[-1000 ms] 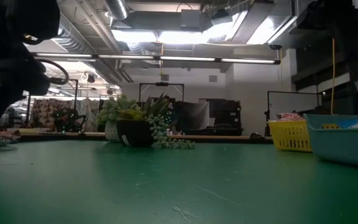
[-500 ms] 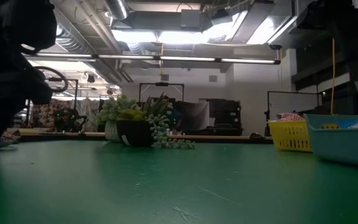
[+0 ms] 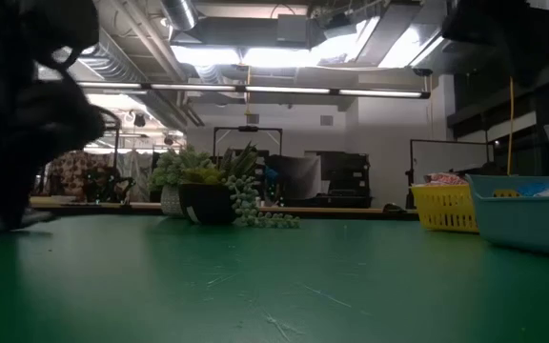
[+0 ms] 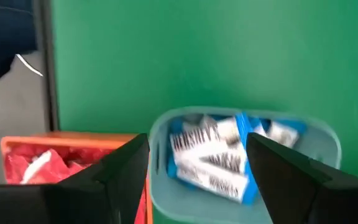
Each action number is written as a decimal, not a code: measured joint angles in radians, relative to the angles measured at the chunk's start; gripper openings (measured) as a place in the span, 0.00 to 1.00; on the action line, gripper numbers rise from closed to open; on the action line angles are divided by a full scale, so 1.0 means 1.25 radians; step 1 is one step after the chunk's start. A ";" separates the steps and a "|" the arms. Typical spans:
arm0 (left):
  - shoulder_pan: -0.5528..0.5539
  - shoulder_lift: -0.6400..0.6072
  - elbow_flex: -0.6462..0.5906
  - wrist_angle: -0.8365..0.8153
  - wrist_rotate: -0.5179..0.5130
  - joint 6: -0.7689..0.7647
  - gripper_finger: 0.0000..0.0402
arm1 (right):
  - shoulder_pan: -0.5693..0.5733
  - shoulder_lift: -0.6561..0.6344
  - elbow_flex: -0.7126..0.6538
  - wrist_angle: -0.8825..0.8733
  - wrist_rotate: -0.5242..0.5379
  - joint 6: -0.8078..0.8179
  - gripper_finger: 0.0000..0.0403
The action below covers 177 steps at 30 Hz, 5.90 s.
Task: Sort candy
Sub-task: Put the white chocolate into the blue bin, then put the brown candy into the yellow bin
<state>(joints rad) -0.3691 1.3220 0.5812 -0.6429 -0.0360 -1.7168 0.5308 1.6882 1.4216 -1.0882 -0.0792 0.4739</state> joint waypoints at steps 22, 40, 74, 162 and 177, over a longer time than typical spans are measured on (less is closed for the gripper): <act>0.000 0.000 0.000 0.811 -0.084 0.389 0.25 | -0.023 0.000 0.000 0.627 0.319 -0.705 0.67; 0.000 0.000 0.000 0.836 -0.085 0.430 0.25 | -0.235 0.073 0.000 0.687 0.020 -0.743 0.67; -0.001 0.000 0.000 0.822 -0.084 0.462 0.25 | -0.242 0.123 0.000 0.699 0.019 -0.768 0.03; 0.420 -0.162 0.057 -0.417 -0.141 0.980 0.52 | 0.041 0.029 0.000 -0.169 0.012 0.003 0.58; 0.453 -0.141 0.048 -0.465 -0.124 1.107 0.52 | 0.041 0.029 0.000 -0.132 0.012 0.003 0.58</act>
<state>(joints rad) 0.1974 1.1456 0.6415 -1.2243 -0.1915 -0.3328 0.5823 1.7248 1.4220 -1.2536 -0.0643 0.4778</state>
